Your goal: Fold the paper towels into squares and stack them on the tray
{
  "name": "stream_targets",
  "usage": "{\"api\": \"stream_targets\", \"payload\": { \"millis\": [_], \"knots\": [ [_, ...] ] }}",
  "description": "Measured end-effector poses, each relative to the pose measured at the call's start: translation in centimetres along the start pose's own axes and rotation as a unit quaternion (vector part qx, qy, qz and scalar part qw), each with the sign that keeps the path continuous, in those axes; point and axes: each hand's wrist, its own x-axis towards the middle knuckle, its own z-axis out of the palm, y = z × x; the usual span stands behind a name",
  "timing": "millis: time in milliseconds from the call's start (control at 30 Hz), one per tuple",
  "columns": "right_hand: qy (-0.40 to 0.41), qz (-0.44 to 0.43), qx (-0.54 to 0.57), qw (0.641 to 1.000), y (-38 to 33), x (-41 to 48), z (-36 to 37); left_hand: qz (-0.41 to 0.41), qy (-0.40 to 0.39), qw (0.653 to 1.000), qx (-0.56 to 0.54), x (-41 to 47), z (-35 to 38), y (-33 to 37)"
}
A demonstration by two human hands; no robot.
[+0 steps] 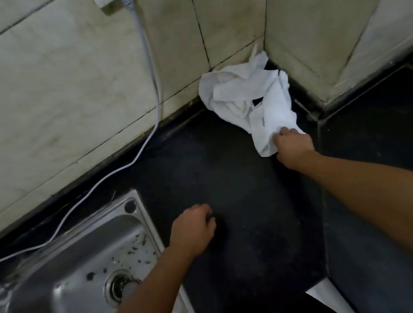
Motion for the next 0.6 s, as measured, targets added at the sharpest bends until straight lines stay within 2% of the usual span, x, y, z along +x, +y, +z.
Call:
{"api": "stream_targets", "payload": {
  "millis": [133,233,333,433,600],
  "knots": [
    [-0.018,-0.002,-0.032,0.999,0.2,1.4,0.4,-0.006,-0.012,1.000,0.004,0.0,0.4,-0.6],
    [-0.006,-0.010,0.032,0.999,0.7,1.0,0.2,-0.001,-0.002,1.000,-0.004,0.2,0.3,-0.7],
    [0.057,-0.036,0.125,0.990,0.6,-1.4,-1.0,0.006,0.007,1.000,-0.011,0.3,0.0,-0.7],
    [0.115,-0.061,0.167,0.977,-0.2,-5.2,-1.6,0.025,0.005,1.000,-0.008,0.2,-0.2,-0.7],
    [0.103,-0.071,0.185,0.975,-1.1,-12.3,0.6,0.057,0.000,0.998,0.003,-0.3,0.1,-0.4]
  ]
}}
